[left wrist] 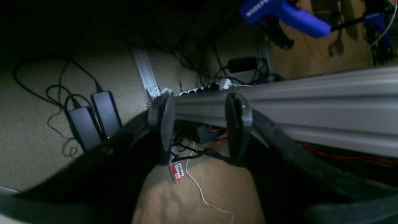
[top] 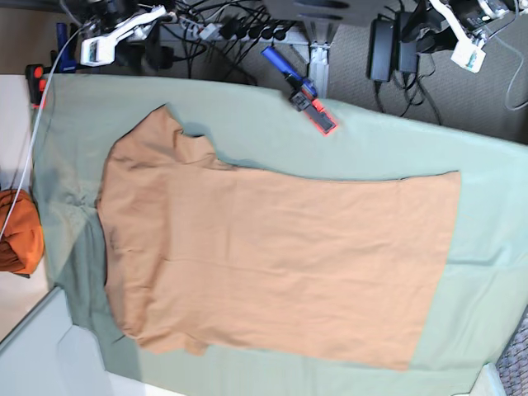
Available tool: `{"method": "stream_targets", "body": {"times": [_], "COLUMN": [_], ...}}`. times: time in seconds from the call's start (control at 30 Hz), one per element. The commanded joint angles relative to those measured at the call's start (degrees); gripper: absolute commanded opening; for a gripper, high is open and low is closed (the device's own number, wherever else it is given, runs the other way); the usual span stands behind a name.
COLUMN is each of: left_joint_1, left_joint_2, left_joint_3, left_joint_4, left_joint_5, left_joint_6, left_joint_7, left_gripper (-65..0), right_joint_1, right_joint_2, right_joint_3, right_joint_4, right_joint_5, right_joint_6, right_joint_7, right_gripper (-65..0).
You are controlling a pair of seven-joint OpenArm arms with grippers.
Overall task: Fold the T-shirt properly
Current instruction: 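Move the right gripper to the tan shirt's shoulder edge and grasp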
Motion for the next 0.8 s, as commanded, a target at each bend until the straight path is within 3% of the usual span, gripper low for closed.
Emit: {"method": "stream_targets", "body": {"times": [0.0,0.07,0.17,0.23,0.33,0.5,0.77], "left_joint_1": [1.31,1.81,1.99,2.03,2.21,3.50,3.91], "left_joint_2": [-0.33,-0.33,-0.35,-0.35,-0.42,-1.86,-2.08], "left_joint_3": [-0.17,-0.17,-0.20,-0.33,-0.33,-0.83,-3.54], "left_joint_4": [0.74,0.81,1.05,1.90,3.52,5.16,5.18], "left_joint_5": [-0.61,-0.87,-3.13,-3.67,-3.56,-3.56,-4.00], "left_joint_6": [-0.91,-0.91,-0.91,-0.91,-0.91,-0.91,-0.91], "left_joint_7": [-0.61,-0.59,2.32,4.15,5.20,5.16,4.94], "left_gripper": [-35.0,-35.0,-35.1,-35.1,-35.0,-35.1,-35.1], "right_joint_1": [-0.61,0.72,3.78,6.23,9.16,13.09,20.59], "right_joint_2": [0.55,0.26,-0.66,-1.99,-4.04,-6.40,-6.86], "right_joint_3": [1.03,1.88,2.27,2.27,2.27,2.27,2.27], "right_joint_4": [2.12,3.91,3.58,2.84,1.29,-2.80,-12.90], "right_joint_5": [1.38,3.67,7.08,9.03,9.01,8.74,8.83], "right_joint_6": [4.24,4.22,3.76,1.03,-2.99,-6.19,-6.34], "right_joint_7": [1.11,0.79,-1.79,-3.21,-3.39,-3.52,-4.61], "right_gripper": [-45.2,-42.3,-31.2,-27.9,-27.9,-27.9,-27.9]}}
